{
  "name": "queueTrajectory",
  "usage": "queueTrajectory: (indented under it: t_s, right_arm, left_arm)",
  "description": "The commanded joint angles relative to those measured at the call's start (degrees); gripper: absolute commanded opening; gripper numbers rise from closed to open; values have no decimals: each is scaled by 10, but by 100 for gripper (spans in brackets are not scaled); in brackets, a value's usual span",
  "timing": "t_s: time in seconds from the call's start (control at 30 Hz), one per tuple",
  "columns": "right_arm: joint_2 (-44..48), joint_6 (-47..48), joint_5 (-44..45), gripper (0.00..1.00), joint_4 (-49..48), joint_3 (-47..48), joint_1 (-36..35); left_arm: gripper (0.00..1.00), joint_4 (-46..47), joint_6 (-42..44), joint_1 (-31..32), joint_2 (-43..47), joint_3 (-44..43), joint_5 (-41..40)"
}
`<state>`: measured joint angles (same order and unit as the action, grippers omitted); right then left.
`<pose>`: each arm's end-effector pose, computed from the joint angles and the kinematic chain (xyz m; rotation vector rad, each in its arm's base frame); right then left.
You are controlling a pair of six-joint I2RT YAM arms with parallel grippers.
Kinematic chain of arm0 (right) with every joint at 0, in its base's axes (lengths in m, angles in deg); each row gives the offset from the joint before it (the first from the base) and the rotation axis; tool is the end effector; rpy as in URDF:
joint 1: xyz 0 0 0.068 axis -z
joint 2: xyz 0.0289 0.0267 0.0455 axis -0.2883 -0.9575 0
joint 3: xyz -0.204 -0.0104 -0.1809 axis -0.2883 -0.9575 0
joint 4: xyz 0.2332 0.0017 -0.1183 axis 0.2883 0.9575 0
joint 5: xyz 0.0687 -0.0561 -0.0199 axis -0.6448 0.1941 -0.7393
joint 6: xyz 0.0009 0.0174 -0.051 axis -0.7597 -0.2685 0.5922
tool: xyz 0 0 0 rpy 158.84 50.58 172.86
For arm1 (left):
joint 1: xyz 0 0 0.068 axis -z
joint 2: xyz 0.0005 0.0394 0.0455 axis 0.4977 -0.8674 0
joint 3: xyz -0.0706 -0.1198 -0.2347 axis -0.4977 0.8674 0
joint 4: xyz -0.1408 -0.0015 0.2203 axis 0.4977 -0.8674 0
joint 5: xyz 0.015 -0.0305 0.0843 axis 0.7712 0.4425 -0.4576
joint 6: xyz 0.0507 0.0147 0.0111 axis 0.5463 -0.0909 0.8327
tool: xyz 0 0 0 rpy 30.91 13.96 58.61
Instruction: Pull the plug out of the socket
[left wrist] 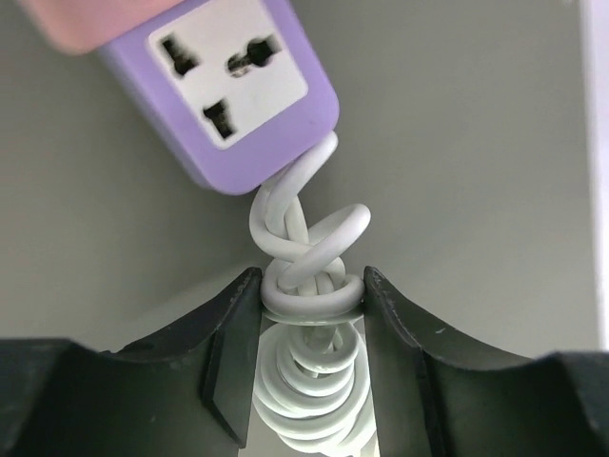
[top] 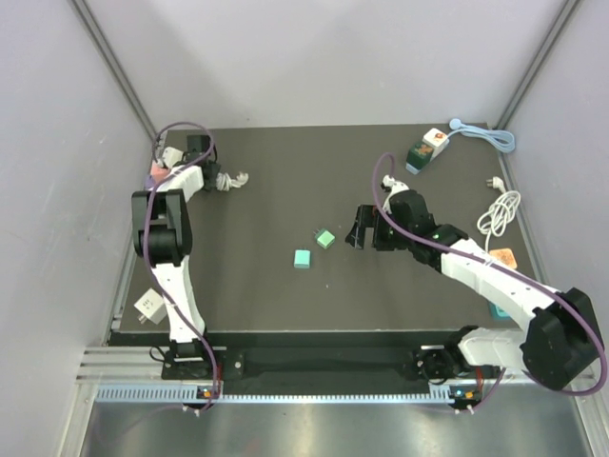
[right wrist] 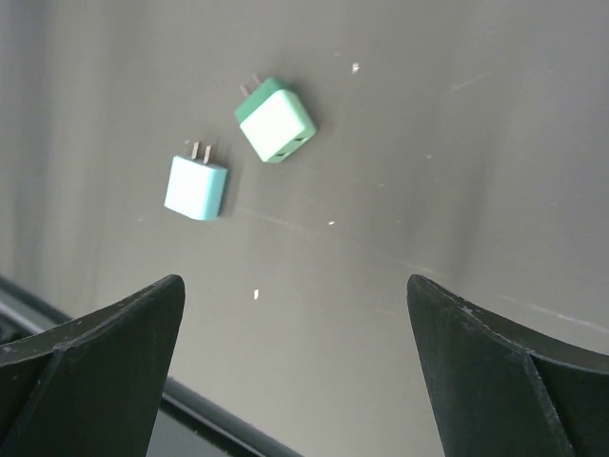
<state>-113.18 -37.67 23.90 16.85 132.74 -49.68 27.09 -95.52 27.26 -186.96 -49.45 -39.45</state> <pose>0.2194 0.1455 0.2548 -0.0885 2.3494 0.6624 0.4793 0.0332 0.1728 -1.4397 1.8567 -0.1417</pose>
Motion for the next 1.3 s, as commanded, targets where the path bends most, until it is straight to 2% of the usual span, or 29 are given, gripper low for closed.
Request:
queueTrajectory:
  t_s: [0.0,0.3,0.4,0.47,0.5,0.57,0.6,0.63,0.83,0.9,1.07,1.1,1.2,1.27]
  right_arm:
    - [0,-8,41,100,0,17,-6]
    - [-92,0,-20,100,-5,88,-28]
    - [-110,-5,-42,100,-27,100,-38]
    - [-129,-12,-52,100,-48,103,-49]
    - [-141,-15,-57,100,-54,107,-52]
    - [-155,-20,-75,100,-66,114,-61]
    - [-165,-17,-85,100,-71,116,-64]
    - [-171,-13,-95,100,-82,116,-70]
    - [-223,36,-137,100,-86,160,-95]
    - [-253,58,-137,100,-72,200,-102]
    - [-329,99,-141,100,-55,301,-124]
    - [-339,106,-140,100,-54,314,-129]
    - [-382,131,-142,100,-50,369,-149]
    - [-419,149,-142,100,-40,418,-157]
  left_arm:
    - [21,-42,36,23,70,66,23]
    - [23,-104,39,74,220,262,38]
    - [28,-118,57,92,269,317,49]
    - [40,-135,68,95,305,348,70]
    - [59,-136,88,95,316,356,78]
    - [78,-165,118,95,347,364,88]
    - [94,-182,129,95,362,356,87]
    - [98,-219,137,95,367,349,80]
    - [98,-318,197,84,405,272,29]
    - [98,-333,198,52,400,239,40]
    - [98,-326,186,-69,356,214,170]
    - [98,-332,179,-99,345,206,218]
    - [98,-318,159,-112,317,188,247]
    - [98,-288,135,-111,332,200,260]
